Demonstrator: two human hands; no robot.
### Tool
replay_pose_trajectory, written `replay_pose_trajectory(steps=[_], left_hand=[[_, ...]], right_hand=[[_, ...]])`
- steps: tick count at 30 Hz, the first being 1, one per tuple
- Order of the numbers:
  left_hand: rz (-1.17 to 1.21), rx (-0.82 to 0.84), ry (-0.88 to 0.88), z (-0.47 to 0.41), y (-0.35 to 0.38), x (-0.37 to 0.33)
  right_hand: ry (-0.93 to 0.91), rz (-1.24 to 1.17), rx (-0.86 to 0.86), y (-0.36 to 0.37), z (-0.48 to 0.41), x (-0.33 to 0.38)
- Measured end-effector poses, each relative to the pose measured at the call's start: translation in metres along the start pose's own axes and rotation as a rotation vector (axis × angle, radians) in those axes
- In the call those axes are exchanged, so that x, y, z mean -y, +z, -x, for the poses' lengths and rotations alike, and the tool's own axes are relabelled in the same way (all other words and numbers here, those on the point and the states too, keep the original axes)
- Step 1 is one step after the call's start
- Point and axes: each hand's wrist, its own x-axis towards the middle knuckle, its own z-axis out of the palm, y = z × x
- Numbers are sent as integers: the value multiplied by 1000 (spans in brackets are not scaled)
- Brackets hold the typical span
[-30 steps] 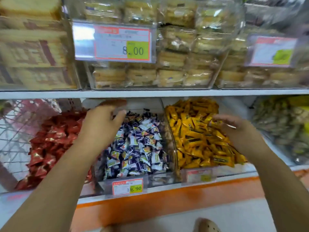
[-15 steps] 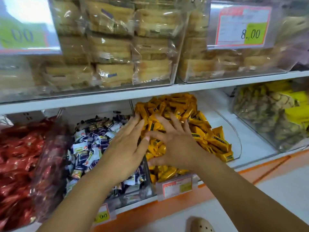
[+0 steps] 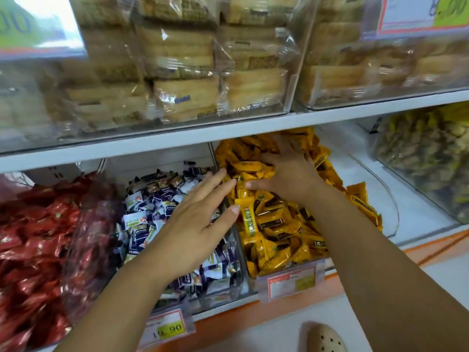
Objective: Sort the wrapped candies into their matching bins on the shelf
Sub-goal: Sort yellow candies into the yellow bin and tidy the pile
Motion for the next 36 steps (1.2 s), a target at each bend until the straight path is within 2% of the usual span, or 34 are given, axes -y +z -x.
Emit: replay_pose_trajectory(steps=[3, 8, 13, 16, 19, 21, 24, 26, 28, 29, 32, 34, 36], left_hand=[[3, 0, -1, 0, 0, 0], [11, -18, -8, -1, 2, -2], [-25, -57, -2, -1, 4, -4], [-57, -84, 15, -2, 5, -10], [-110, -96, 50, -6, 10, -20], [-144, -99, 89, -10, 16, -28], [-164, -107, 121, -19, 23, -42], [-173, -124, 130, -26, 24, -51], [-179, -135, 128, -34, 23, -61], [-195, -126, 115, -38, 22, -66], [-330, -27, 73, -60, 24, -84], [-436, 59, 108, -80, 31, -93], [-578, 139, 162, -97, 36, -92]], right_hand=[[-14, -56, 39, -9, 8, -5], [-24, -284, 214, -46, 36, -11], [68, -304, 85, -81, 73, -38], [217, -242, 33, -73, 90, -55], [308, -94, 86, -43, 97, -49], [286, 47, 95, -18, 97, -35], [136, 192, 58, 0, 96, -13], [14, 46, 76, -1, 95, -7], [-58, -262, 8, -12, 94, -7], [-38, -393, -77, -20, 93, -9], [230, -575, -314, -44, 85, -39], [321, -550, -283, -50, 79, -56], [313, -526, -179, -44, 70, -64]])
